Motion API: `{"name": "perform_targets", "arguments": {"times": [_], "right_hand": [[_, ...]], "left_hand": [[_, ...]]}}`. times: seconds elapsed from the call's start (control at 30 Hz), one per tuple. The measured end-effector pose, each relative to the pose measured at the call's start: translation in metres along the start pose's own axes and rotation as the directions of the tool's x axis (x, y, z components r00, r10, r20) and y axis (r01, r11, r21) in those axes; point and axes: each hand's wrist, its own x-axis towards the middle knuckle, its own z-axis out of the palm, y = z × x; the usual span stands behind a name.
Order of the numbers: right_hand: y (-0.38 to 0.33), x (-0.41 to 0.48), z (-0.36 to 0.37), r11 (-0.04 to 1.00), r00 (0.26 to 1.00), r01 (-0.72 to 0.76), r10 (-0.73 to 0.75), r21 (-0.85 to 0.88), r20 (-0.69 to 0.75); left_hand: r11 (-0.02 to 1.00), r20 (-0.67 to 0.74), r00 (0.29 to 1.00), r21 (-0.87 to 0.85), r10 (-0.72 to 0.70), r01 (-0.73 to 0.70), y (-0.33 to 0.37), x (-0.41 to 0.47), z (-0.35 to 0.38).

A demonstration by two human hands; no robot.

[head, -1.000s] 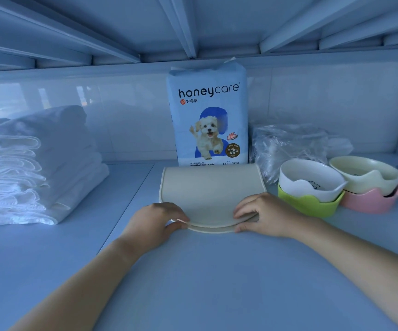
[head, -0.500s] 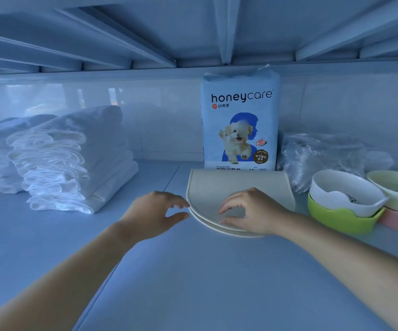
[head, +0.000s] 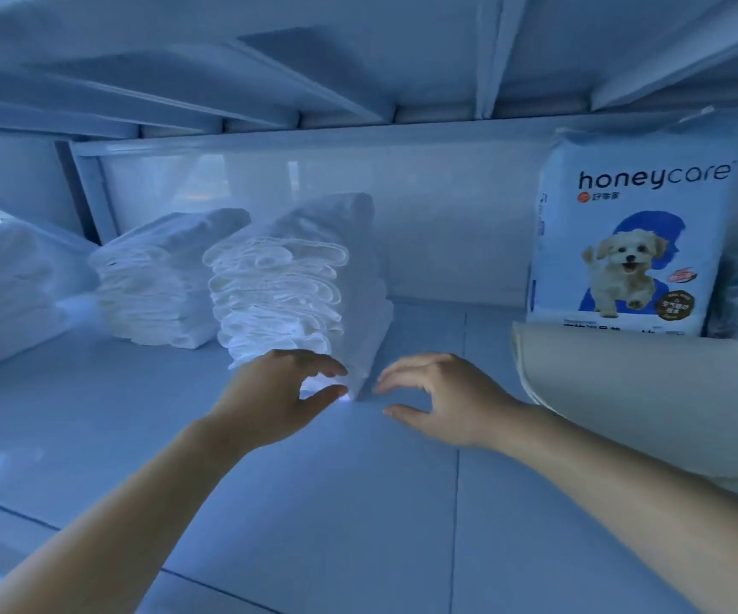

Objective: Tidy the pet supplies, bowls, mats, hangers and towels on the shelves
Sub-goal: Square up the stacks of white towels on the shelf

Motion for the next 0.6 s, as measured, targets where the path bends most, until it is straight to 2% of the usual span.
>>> {"name": "perform_targets", "arguments": {"times": [0.13,0.3,0.6], "right_hand": [[-0.048,0.058,0.045,0.998,0.998,0.065,-0.065,0.001,0.001],[-0.093,0.122,0.093,0.996,0.995,0.091,-0.092,0.022,0.035],[-0.135,0.182,0.132,0.986,0.982,0.162,-0.165,0.045,0.090]], "left_hand": [[0.998,-0.023,0.999,0.041,-0.048,0.049,-0.073,-0.025,-0.028],[0.982,0.032,0.987,0.114,-0.156,0.152,-0.152,-0.048,-0.052],[0.957,0.012,0.972,0.183,-0.233,0.227,-0.212,-0.078,-0.079]]}}
